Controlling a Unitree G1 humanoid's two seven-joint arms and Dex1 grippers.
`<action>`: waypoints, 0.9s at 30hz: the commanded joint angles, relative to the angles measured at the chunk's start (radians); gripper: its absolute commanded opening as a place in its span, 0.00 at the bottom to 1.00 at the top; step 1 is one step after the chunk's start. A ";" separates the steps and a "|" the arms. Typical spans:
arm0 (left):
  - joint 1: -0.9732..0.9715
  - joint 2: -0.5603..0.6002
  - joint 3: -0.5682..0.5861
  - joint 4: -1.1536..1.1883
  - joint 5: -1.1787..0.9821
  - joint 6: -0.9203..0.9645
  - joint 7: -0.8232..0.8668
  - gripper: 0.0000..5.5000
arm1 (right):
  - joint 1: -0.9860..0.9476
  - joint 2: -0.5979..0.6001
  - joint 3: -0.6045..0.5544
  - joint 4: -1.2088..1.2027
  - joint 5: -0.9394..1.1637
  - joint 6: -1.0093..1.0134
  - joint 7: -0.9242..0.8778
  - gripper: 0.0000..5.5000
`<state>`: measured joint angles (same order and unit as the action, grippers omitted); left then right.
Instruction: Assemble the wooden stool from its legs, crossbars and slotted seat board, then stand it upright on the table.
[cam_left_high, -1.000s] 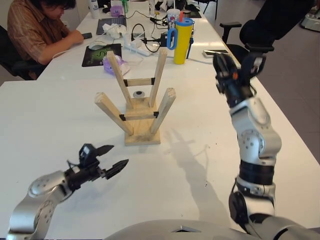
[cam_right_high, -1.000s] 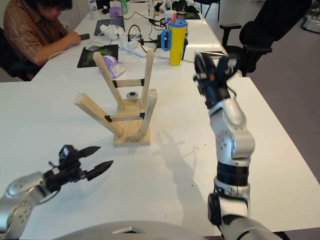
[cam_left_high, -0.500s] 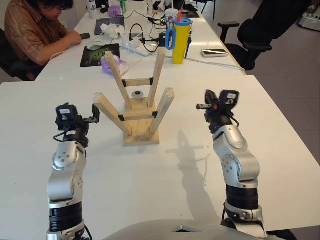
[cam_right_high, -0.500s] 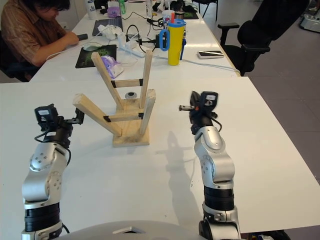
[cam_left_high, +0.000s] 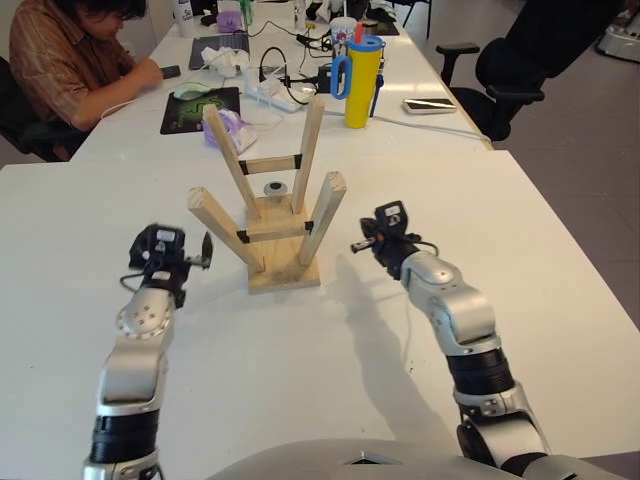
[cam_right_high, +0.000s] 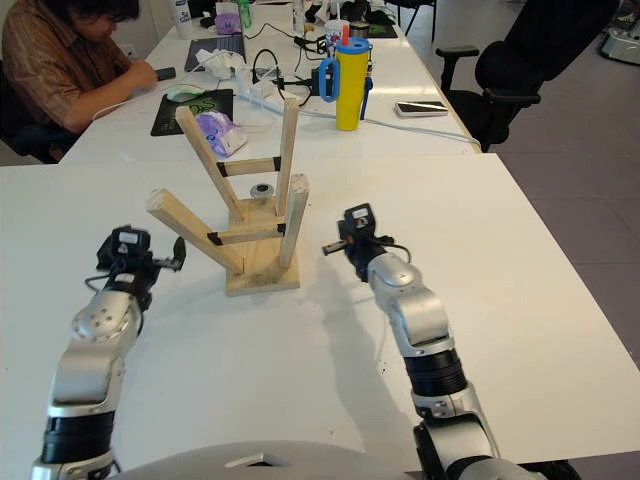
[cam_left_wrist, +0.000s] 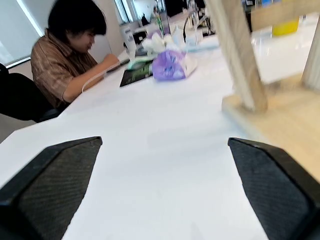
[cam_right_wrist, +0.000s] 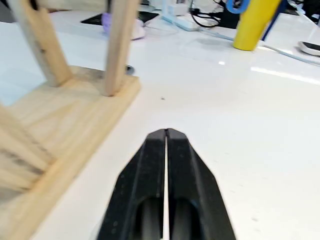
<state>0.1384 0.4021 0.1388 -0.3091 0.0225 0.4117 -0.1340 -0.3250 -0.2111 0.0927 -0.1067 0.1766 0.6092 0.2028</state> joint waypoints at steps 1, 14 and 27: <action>0.192 0.097 -0.035 0.051 -0.013 -0.282 -0.196 0.85 | -0.134 -0.008 -0.058 0.171 0.078 -0.212 0.192 0.01; 0.065 0.157 -0.169 0.262 0.036 -0.400 -0.403 0.85 | -0.414 -0.089 0.107 0.523 0.154 -0.409 1.039 0.01; 0.004 0.065 -0.206 0.319 0.093 -0.302 -0.244 0.85 | -0.219 0.016 0.270 0.215 0.103 -0.308 0.923 0.01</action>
<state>0.1234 0.4867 -0.0428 -0.0171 0.0810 0.0561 -0.3908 -0.5678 -0.2175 0.3349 0.1256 0.3205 0.2891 1.1875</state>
